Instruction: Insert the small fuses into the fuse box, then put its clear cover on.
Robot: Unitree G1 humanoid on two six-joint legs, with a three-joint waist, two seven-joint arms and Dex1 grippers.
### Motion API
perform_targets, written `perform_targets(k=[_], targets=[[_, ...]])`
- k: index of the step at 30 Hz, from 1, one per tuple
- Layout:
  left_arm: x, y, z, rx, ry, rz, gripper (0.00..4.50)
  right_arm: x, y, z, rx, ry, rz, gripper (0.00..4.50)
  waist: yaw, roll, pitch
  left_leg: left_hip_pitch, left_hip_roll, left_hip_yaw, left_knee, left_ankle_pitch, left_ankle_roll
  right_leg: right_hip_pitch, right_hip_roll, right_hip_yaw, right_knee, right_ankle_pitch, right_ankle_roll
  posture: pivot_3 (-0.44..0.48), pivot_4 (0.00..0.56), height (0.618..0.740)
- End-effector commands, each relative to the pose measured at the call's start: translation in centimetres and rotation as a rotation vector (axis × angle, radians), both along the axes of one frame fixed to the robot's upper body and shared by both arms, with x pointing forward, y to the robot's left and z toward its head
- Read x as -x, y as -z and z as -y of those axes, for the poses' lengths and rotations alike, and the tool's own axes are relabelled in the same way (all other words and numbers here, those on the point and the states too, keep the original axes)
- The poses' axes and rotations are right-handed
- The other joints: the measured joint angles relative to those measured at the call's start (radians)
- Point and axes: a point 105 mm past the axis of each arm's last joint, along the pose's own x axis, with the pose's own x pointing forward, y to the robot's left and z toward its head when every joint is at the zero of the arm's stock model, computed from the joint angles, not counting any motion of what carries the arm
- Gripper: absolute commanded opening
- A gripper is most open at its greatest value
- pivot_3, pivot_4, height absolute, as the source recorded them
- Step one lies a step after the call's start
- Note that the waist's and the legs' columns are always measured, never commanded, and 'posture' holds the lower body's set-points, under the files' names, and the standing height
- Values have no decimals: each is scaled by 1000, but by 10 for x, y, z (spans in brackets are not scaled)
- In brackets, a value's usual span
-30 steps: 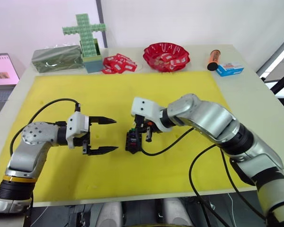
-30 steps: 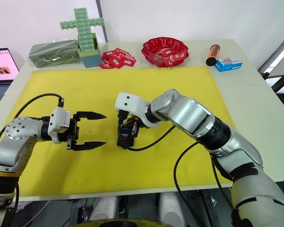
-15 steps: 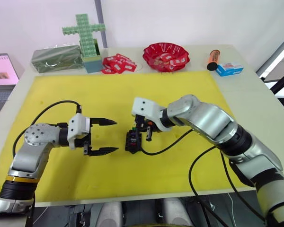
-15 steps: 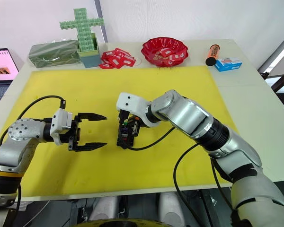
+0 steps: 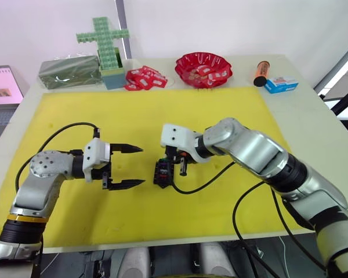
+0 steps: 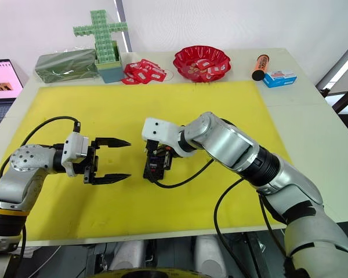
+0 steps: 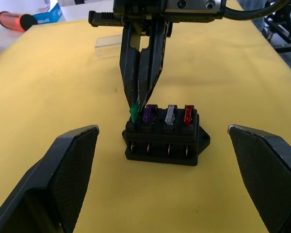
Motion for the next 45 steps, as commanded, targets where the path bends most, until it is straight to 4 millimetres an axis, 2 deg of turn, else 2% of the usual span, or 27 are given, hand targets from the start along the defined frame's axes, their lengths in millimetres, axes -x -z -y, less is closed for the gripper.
perform_targets(k=[1, 8, 13, 19, 28, 34, 35, 37, 38, 45], targets=[[0, -10, -2, -1, 1, 44, 4500, -2, -3, 0, 4, -1, 19, 17, 0, 0, 0, 0, 0, 0, 0, 0, 0, 0, 0, 0, 0, 0, 0, 0, 150, 740], [0, -13, -1, 0, 5, 49, 4500, -1, -3, -1, 1, -10, 1, 17, 0, 0, 0, 0, 0, 0, 0, 0, 0, 0, 0, 0, 0, 0, 0, 0, 150, 740], [-1, -14, 2, -1, 7, 53, 4500, -2, -6, -1, -11, -3, 3, 1352, 0, 0, 0, 0, 0, 0, 0, 0, 0, 0, 0, 0, 0, 0, 0, 0, 150, 740], [-2, -13, 2, -3, 8, 52, 4500, -1, -13, -2, -50, -12, 1, 1352, 0, 0, 0, 0, 0, 0, 0, 0, 0, 0, 0, 0, 0, 0, 0, 0, 150, 740], [-5, -9, 1, -6, 9, 52, 4500, 5, -41, 5, -146, -57, -30, 1352, 1, 0, 0, 0, 0, 0, 0, 0, 0, 0, 0, 0, 1, 0, 1, 0, 150, 740], [-5, -8, 2, -5, 15, 54, 4500, 3, -36, 1, -159, -54, -27, 1352, 0, 0, 0, 0, 0, 0, 0, 0, 0, 0, 0, 0, 1, 0, 1, 0, 150, 740], [-5, -8, 2, -5, 15, 54, 4500, 2, -35, 1, -159, -51, -27, 963, 0, 0, 0, 0, 0, 0, 0, 0, 0, 0, 0, 0, 1, 0, 1, 0, 150, 740], [-5, -7, 2, -8, 16, 55, 4500, 3, -31, -2, -163, -47, -35, 485, 0, 0, 0, 0, 0, 0, 0, 0, 0, 0, 0, 0, 1, 0, 1, 0, 150, 740], [-5, -6, 1, -10, 17, 55, 4500, 3, -29, -3, -163, -44, -38, 66, 0, 0, 0, 0, 0, 0, 0, 0, 0, 0, 0, 0, 1, 0, 1, 0, 150, 740], [-5, -5, -1, -16, 18, 55, 4500, 1, -18, -3, -146, -36, -43, 24, 1, 0, 0, 0, 0, 0, 0, 0, 0, 0, 0, 0, 1, 0, 1, 0, 150, 740]])
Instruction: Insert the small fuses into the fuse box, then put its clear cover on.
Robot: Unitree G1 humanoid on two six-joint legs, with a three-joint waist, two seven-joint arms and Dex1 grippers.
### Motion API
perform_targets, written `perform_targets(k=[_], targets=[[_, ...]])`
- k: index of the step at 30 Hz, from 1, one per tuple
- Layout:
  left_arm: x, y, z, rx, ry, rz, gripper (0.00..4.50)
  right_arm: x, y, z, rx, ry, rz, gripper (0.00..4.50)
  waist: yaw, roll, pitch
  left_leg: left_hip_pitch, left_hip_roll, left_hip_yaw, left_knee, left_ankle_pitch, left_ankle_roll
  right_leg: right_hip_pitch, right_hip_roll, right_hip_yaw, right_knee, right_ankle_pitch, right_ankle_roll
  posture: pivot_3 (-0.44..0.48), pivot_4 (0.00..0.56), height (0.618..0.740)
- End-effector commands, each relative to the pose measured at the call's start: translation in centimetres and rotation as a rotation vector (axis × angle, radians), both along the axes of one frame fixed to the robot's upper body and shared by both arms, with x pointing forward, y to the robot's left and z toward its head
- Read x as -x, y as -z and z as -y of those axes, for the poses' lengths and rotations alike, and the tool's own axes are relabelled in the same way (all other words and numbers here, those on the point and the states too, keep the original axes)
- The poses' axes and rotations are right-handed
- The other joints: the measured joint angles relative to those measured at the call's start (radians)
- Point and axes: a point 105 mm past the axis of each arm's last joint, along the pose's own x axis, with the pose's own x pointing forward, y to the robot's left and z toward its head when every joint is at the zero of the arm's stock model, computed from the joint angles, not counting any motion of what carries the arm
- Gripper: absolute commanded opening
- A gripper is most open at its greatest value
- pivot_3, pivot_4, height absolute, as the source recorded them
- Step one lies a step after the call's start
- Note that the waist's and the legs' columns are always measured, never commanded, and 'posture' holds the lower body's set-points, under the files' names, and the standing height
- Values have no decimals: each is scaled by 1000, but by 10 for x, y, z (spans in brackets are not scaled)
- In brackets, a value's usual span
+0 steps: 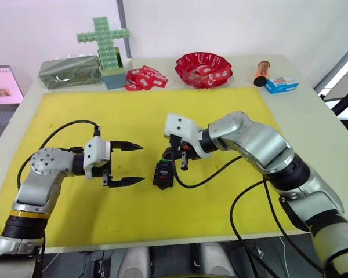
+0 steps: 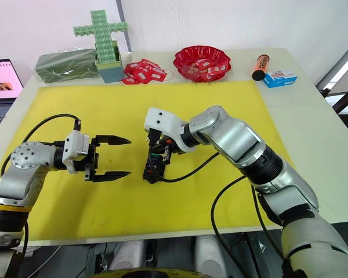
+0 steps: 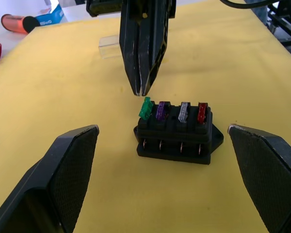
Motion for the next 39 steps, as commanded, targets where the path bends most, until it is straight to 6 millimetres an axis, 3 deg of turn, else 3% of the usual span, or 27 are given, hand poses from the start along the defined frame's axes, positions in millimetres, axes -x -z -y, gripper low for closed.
perform_targets(k=[1, 14, 39], targets=[[-1, -7, 0, 1, 11, 32, 4500, -1, -1, -2, -3, -10, 32, 24, -1, 0, 0, 0, 0, 0, 0, 0, 0, 0, 0, 0, 0, 0, 0, 0, 150, 740], [2, -11, 1, 2, 15, 31, 4500, -8, 30, 12, 43, 32, -26, 24, 0, 0, 0, 0, 0, 0, 0, 0, 0, 1, 0, 0, 0, 0, 0, 0, 150, 740], [2, -15, 8, -4, 28, 28, 4500, 7, 45, 11, -7, 45, -119, 24, 2, -1, -1, 1, 0, -1, 0, 0, 0, 2, 0, 0, 0, 0, 0, 0, 150, 740]])
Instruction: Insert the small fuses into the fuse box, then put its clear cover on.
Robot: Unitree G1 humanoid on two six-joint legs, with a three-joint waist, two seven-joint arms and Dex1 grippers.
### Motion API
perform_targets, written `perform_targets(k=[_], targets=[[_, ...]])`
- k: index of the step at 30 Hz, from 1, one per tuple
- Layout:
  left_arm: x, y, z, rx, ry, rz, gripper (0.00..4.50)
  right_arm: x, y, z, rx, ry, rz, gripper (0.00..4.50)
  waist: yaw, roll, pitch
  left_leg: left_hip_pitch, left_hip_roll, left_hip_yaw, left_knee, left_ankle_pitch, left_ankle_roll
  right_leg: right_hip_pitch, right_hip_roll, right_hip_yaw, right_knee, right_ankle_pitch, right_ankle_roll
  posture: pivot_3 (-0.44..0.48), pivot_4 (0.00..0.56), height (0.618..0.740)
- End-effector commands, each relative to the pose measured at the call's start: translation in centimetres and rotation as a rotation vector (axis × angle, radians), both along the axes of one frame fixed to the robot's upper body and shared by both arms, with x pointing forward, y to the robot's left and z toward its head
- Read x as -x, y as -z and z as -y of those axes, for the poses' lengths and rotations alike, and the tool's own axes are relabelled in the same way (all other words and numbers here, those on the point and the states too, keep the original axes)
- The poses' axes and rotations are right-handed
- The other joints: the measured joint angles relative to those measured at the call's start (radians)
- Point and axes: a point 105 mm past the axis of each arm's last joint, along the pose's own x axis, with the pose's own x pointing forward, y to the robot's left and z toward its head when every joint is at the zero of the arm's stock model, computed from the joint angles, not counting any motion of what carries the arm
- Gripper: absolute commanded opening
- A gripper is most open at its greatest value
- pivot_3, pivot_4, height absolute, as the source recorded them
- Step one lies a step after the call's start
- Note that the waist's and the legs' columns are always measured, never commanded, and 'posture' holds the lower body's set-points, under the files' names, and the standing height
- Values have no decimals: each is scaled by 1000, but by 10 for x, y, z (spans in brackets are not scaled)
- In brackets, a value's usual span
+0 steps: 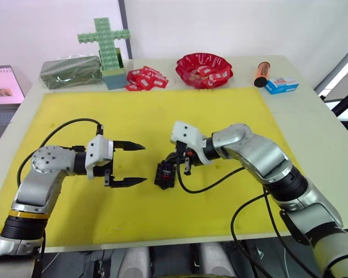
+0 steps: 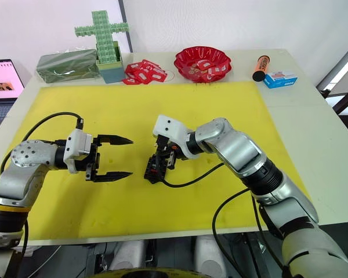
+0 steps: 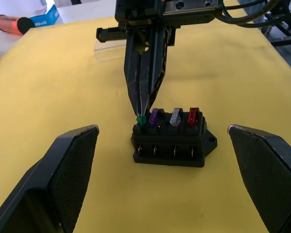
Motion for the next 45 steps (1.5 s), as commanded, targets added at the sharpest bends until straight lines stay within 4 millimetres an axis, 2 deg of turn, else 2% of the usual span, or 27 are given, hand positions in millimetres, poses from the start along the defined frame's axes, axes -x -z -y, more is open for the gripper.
perform_targets(k=[1, 18, 24, 28, 30, 37, 40, 42, 44, 45], targets=[[0, -6, 1, 6, 15, 31, 4500, 7, 22, 2, 39, 6, -80, 24, 0, 0, 0, 0, 0, 0, 0, 0, 0, 0, 0, 0, 0, 0, 0, 0, 150, 740], [2, -1, -2, 3, 10, 20, 4500, 4, 38, 2, 25, 43, -139, 24, -1, 0, 0, 4, 0, 0, 0, 0, 0, 4, 0, 0, 0, 0, 0, 0, 150, 740], [2, -1, -2, 4, 11, 19, 4500, 0, 15, -5, -62, 40, -103, 24, -2, 0, 0, 5, 0, -1, 0, 0, 0, 5, 0, 0, 0, -1, 0, 0, 150, 740], [2, -2, -2, 4, 10, 21, 4500, -1, -33, -13, -170, 23, -57, 24, -2, 0, 0, 4, 0, -1, 0, 0, 0, 4, 0, 0, 0, -1, 0, 0, 150, 740], [2, -2, -2, 3, 10, 21, 4500, 2, -43, -15, -192, 10, -59, 24, -2, 0, 0, 3, 0, -1, 0, 0, 0, 3, 0, 0, 0, -1, 0, 0, 150, 740], [0, -3, -3, 4, 10, 22, 4500, 16, -65, -18, -221, -40, -29, 24, -2, 0, 0, 1, 0, -2, 0, 0, 0, 2, 0, -1, 0, 0, 0, 0, 150, 740], [0, -3, -3, 3, 10, 23, 4500, 13, -68, -14, -205, -23, 39, 24, -2, 0, 0, 1, 0, -2, 0, 0, 0, 2, 0, -1, 0, -1, 0, 0, 150, 740], [0, -3, -3, 1, 12, 23, 4500, 4, -68, -7, -204, -17, 183, 24, -1, 0, 0, 1, 0, -2, 0, 0, 0, 2, 0, -1, 0, -1, 0, 0, 150, 740], [0, -2, -2, 1, 14, 22, 4500, 1, -61, 1, -168, -18, 160, 24, -1, 0, 0, 1, 0, -2, 0, 0, 0, 2, 0, -1, -1, -1, 0, 0, 150, 740], [0, -2, -3, 1, 15, 21, 4500, -1, -61, 2, -181, -10, 141, 408, -2, 0, 0, 1, 0, -2, 0, 0, 0, 2, 0, -1, -1, -1, 0, 0, 150, 740]])
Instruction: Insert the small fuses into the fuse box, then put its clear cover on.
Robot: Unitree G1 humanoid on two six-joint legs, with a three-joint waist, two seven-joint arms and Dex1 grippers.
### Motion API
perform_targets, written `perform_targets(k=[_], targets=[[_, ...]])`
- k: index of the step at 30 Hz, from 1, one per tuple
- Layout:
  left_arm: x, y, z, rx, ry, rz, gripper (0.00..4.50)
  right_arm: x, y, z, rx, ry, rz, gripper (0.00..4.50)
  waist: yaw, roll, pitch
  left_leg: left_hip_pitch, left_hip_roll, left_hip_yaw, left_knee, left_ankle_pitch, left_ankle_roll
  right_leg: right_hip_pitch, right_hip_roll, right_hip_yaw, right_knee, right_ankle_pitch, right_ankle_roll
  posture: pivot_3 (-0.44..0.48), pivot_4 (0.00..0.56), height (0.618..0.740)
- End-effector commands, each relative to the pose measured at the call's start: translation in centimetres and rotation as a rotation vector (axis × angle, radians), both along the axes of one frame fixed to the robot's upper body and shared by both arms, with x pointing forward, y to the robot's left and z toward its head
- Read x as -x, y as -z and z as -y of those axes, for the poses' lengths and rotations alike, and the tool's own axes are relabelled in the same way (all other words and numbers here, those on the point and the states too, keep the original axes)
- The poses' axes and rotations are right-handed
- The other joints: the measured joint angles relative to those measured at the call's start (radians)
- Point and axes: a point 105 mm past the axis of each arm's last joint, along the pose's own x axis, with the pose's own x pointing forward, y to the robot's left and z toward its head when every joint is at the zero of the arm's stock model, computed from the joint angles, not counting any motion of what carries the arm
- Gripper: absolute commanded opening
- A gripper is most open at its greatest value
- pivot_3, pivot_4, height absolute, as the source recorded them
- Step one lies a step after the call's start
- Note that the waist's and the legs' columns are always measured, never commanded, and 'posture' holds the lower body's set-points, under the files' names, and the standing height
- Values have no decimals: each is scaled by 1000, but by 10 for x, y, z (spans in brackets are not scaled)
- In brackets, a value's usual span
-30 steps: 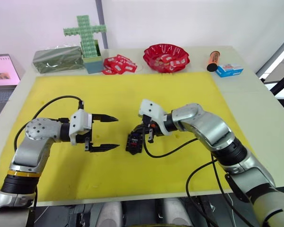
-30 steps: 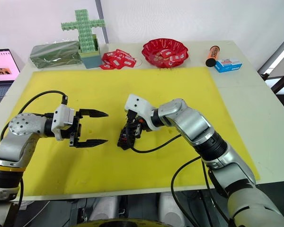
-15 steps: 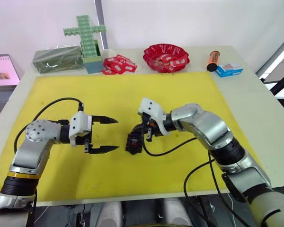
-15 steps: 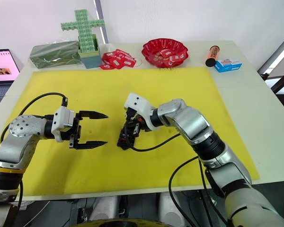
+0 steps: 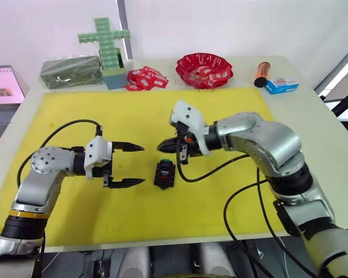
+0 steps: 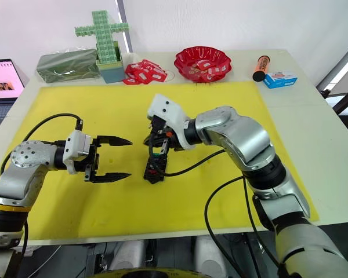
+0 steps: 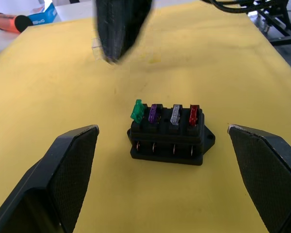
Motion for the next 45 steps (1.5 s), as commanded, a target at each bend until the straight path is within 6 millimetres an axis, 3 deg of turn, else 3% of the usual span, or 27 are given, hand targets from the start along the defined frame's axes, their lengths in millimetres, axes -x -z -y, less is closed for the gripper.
perform_targets(k=[1, 5, 12, 20, 25, 41, 45], targets=[[-1, -7, 1, 3, 12, 35, 4500, -4, -7, 3, -10, -6, 49, 603, -2, 0, 0, 0, 0, 0, 0, 0, 0, 0, 0, 0, 0, 0, 0, 0, 150, 740], [-3, -7, 0, 4, 13, 35, 4500, -6, 0, 1, 28, -13, 95, 1947, -3, 0, 0, 0, 0, 0, -1, 0, 0, -1, 1, 0, 1, 0, 0, 0, 150, 740], [-2, -8, -3, 4, 13, 32, 4500, 3, 25, -7, 41, -27, 49, 1947, -2, 0, 0, -1, 1, 0, 0, 0, 0, -2, 1, 0, 1, 0, 0, 0, 150, 740], [1, -13, 2, 5, 19, 35, 4500, -1, 38, -4, 49, 4, 12, 1947, -1, 0, 0, -1, 1, 0, 0, 0, 0, -2, 1, 0, 1, 0, 0, 0, 150, 740], [3, -14, 4, 4, 21, 32, 4500, 0, 42, -2, 52, 9, -11, 672, -1, 0, 0, -1, 1, 0, 0, 0, 0, -2, 1, 0, 1, 0, 0, 0, 150, 740], [6, -8, 3, 2, 14, 29, 4500, 1, 49, -1, 49, 25, -61, 672, -1, 0, 0, -1, 1, 0, 0, 0, 0, -2, 1, 0, 1, 0, 0, 0, 150, 740], [5, -8, 4, 2, 13, 28, 4500, 4, 49, -2, 37, 6, -63, 6, -1, 0, 0, -1, 1, 0, 0, 0, 0, -2, 1, 0, 1, 0, 0, 0, 150, 740]])
